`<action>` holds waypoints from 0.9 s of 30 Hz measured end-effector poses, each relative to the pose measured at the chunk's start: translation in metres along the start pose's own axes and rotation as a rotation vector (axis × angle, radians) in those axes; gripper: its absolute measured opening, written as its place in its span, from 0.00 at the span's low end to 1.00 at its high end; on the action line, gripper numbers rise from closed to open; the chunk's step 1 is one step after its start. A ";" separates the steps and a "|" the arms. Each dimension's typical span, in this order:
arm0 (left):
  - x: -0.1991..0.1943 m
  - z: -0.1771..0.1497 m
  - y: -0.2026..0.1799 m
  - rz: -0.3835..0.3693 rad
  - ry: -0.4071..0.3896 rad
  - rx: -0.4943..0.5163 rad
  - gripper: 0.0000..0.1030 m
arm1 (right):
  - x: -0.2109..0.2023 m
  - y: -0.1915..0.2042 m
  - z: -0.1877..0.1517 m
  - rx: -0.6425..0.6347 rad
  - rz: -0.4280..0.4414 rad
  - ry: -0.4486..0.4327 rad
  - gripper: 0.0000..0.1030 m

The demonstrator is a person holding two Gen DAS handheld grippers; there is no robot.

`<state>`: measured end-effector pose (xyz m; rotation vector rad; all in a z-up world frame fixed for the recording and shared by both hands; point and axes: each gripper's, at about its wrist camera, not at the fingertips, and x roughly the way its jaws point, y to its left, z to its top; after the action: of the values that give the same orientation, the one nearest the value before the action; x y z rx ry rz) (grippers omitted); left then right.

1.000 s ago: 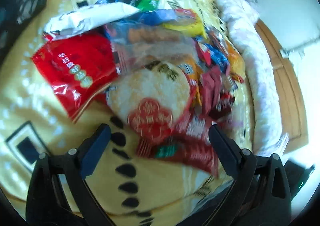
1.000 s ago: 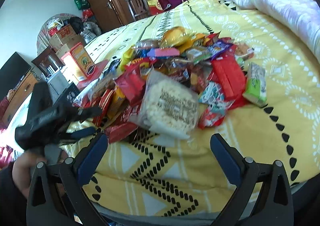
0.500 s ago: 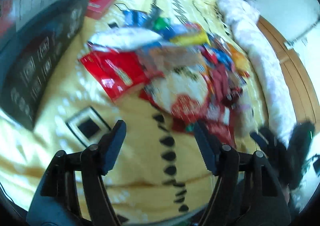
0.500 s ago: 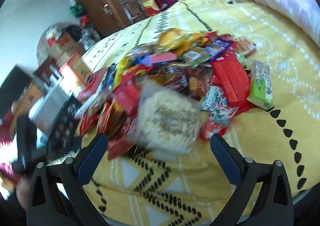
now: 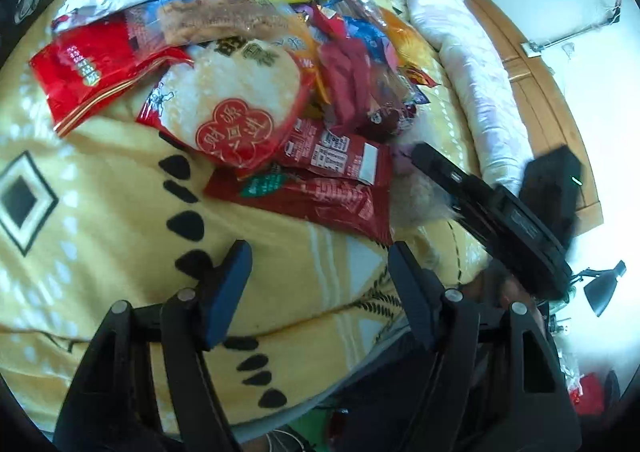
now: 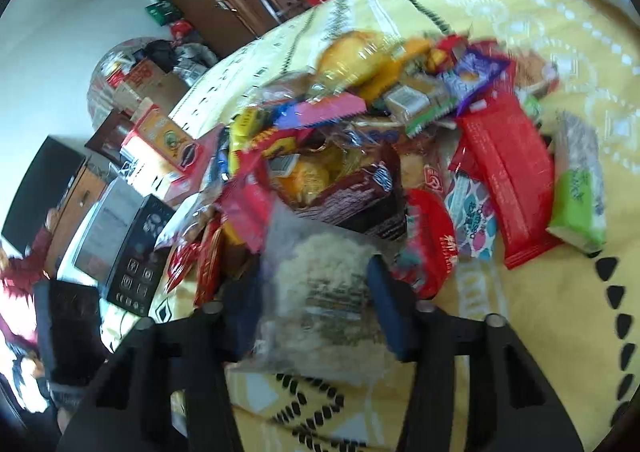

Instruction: Organize snacks

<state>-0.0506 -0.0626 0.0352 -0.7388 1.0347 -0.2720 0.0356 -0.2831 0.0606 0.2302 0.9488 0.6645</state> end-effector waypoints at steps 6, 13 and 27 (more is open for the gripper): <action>-0.010 -0.004 0.012 0.031 -0.012 -0.008 0.69 | -0.026 -0.002 0.011 -0.111 -0.256 -0.099 0.37; -0.029 -0.013 0.016 0.061 -0.039 0.033 0.77 | -0.051 0.068 0.003 -0.394 -0.158 -0.143 0.86; -0.056 -0.018 0.034 0.095 -0.072 0.025 0.80 | 0.095 0.104 0.002 -0.771 -0.121 0.416 0.94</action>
<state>-0.0985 -0.0162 0.0451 -0.6698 0.9933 -0.1751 0.0315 -0.1427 0.0450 -0.6654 1.0198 0.9356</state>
